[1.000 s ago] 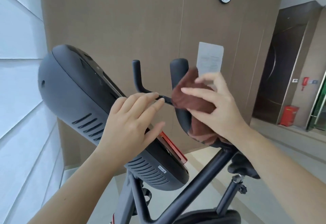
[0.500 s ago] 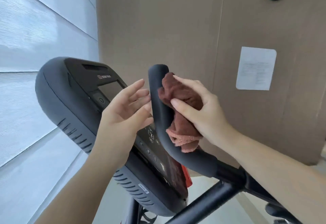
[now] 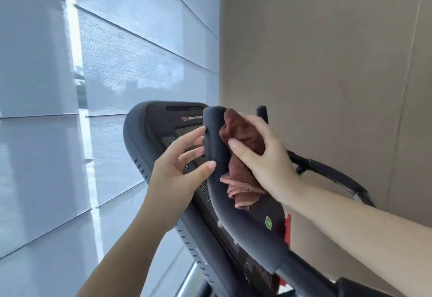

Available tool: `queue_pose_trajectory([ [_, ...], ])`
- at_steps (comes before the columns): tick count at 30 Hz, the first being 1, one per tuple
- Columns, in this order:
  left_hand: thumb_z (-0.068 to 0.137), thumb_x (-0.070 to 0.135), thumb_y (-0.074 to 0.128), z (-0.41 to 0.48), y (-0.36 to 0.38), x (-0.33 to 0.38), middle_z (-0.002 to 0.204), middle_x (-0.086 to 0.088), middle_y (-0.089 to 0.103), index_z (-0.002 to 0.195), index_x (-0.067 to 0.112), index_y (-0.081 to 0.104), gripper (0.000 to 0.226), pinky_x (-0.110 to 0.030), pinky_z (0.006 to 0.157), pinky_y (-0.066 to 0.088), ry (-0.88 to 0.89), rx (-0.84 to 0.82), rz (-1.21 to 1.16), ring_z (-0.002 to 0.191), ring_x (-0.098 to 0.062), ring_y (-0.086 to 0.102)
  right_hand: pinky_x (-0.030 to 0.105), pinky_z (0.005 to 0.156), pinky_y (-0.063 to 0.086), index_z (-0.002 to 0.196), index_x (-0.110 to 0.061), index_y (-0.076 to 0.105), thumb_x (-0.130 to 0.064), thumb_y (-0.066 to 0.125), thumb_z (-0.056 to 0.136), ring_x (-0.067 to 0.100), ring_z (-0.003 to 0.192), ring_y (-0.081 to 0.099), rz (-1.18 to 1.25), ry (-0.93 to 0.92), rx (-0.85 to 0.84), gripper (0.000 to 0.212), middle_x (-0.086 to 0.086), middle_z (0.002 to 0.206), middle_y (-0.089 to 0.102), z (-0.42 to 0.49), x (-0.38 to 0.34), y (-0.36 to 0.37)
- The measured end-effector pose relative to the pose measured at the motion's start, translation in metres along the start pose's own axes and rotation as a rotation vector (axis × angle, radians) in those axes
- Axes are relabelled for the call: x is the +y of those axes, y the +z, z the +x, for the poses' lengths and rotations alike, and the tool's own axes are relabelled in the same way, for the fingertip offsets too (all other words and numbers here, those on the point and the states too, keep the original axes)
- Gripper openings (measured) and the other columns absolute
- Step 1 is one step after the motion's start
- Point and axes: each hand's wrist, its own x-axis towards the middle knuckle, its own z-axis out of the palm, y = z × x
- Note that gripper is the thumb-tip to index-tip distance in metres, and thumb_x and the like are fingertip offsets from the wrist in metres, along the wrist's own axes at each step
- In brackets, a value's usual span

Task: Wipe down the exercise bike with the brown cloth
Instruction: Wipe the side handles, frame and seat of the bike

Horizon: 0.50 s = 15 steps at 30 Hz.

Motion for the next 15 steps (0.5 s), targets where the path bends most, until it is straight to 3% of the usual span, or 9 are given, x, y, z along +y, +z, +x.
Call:
queue_pose_trajectory([
  [4, 0.076, -0.010, 0.067, -0.005, 0.009, 0.003, 0.113, 0.006, 0.061, 0.117, 0.036, 0.057, 0.062, -0.029, 0.094, 0.046, 0.016, 0.078, 0.116, 0.105, -0.003, 0.057, 0.005, 0.087, 0.037, 0.103, -0.044, 0.058, -0.018, 0.070, 0.077, -0.008, 0.101, 0.057, 0.025, 0.023, -0.199, 0.039, -0.025, 0.107, 0.063, -0.035, 0.017, -0.015],
  [7, 0.077, -0.014, 0.062, -0.007, 0.014, 0.007, 0.114, 0.008, 0.059, 0.115, 0.034, 0.054, 0.062, -0.018, 0.091, 0.045, 0.035, 0.112, 0.191, 0.104, 0.000, 0.057, 0.008, 0.084, 0.040, 0.098, -0.041, 0.064, -0.010, 0.073, 0.076, -0.005, 0.096, 0.061, 0.086, 0.110, -0.392, 0.039, -0.025, 0.099, 0.067, -0.038, 0.026, -0.032],
  [9, 0.078, -0.013, 0.062, -0.009, 0.016, 0.009, 0.115, 0.007, 0.059, 0.117, 0.035, 0.054, 0.062, -0.016, 0.090, 0.045, 0.018, 0.118, 0.233, 0.104, 0.002, 0.057, 0.012, 0.087, 0.042, 0.100, -0.039, 0.065, -0.008, 0.071, 0.077, -0.003, 0.097, 0.061, 0.093, 0.095, -0.345, 0.039, -0.022, 0.100, 0.068, -0.029, 0.027, -0.032],
  [12, 0.078, -0.010, 0.063, -0.013, 0.019, 0.009, 0.102, 0.016, 0.063, 0.114, 0.037, 0.056, 0.059, -0.023, 0.087, 0.047, 0.000, 0.175, 0.262, 0.096, 0.001, 0.060, 0.021, 0.092, 0.044, 0.100, -0.037, 0.065, -0.007, 0.068, 0.080, 0.001, 0.099, 0.062, 0.280, 0.083, -0.112, 0.036, -0.016, 0.102, 0.069, 0.004, 0.029, -0.019],
  [15, 0.078, -0.006, 0.066, -0.015, 0.021, 0.006, 0.084, 0.021, 0.065, 0.111, 0.037, 0.061, 0.054, -0.033, 0.085, 0.049, -0.043, 0.242, 0.262, 0.091, -0.006, 0.063, 0.026, 0.092, 0.046, 0.098, -0.031, 0.064, -0.007, 0.064, 0.082, 0.006, 0.095, 0.063, 0.424, 0.149, -0.127, 0.029, -0.008, 0.098, 0.069, 0.024, 0.035, 0.002],
])
